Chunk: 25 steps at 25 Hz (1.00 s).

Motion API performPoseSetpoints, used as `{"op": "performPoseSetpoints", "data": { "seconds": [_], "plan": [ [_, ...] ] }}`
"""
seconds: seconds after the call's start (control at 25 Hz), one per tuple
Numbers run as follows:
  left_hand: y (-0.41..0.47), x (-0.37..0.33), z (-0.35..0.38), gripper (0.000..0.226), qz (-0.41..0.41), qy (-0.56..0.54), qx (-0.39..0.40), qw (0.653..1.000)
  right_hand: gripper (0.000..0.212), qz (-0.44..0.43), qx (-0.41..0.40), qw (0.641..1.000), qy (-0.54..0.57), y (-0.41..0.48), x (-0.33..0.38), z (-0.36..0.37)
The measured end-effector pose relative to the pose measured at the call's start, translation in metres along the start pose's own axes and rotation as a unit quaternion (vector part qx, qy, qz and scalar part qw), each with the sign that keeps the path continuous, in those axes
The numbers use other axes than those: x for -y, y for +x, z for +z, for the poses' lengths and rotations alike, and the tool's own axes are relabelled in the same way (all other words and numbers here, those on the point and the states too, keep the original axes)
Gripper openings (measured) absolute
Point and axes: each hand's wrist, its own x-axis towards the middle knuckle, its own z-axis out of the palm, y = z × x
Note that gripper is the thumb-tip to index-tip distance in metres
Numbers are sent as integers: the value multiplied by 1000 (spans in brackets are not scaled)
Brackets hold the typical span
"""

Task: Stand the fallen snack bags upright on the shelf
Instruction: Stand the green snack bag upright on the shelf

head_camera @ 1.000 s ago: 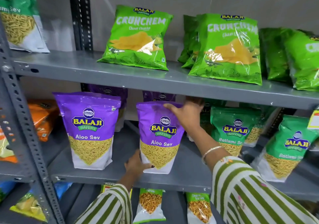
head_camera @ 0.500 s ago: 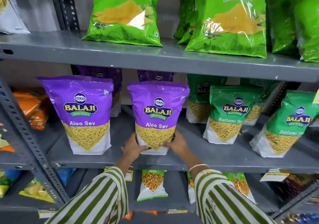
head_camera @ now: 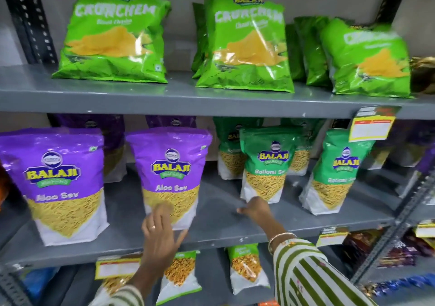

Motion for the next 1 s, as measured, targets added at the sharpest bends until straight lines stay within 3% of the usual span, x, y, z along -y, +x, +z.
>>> {"op": "performPoseSetpoints", "data": {
  "seconds": [0.08,0.16,0.24,0.32,0.4,0.48,0.6,0.76,0.92,1.0],
  "plan": [
    [-5,-43,22,66,92,-15,19,996,66,59,-14,998,-23,18,-35,-37],
    [7,-102,44,64,106,-70,74,989,81,61,-23,998,-16,38,-66,-67],
    [33,-153,73,78,-2,-170,144,975,94,39,-25,998,41,60,-84,-85],
    [66,-192,91,98,-149,-310,203,917,86,-14,-6,994,104,86,-95,-94],
    [96,-210,112,89,-221,-379,192,878,76,-57,43,987,142,107,-96,-100],
    [107,-220,121,64,-257,-412,204,850,72,-101,88,968,213,122,-100,-97],
    [101,-215,132,54,-298,-399,186,847,62,-128,118,949,262,120,-105,-91],
    [80,-205,108,77,-301,-386,197,849,72,-100,119,958,242,82,-103,-90],
    [57,-199,85,48,-310,-345,193,865,53,-111,182,935,284,33,-83,-107],
    [54,-197,79,48,-313,-346,192,863,78,-133,151,921,334,23,-57,-130]
  ]
}}
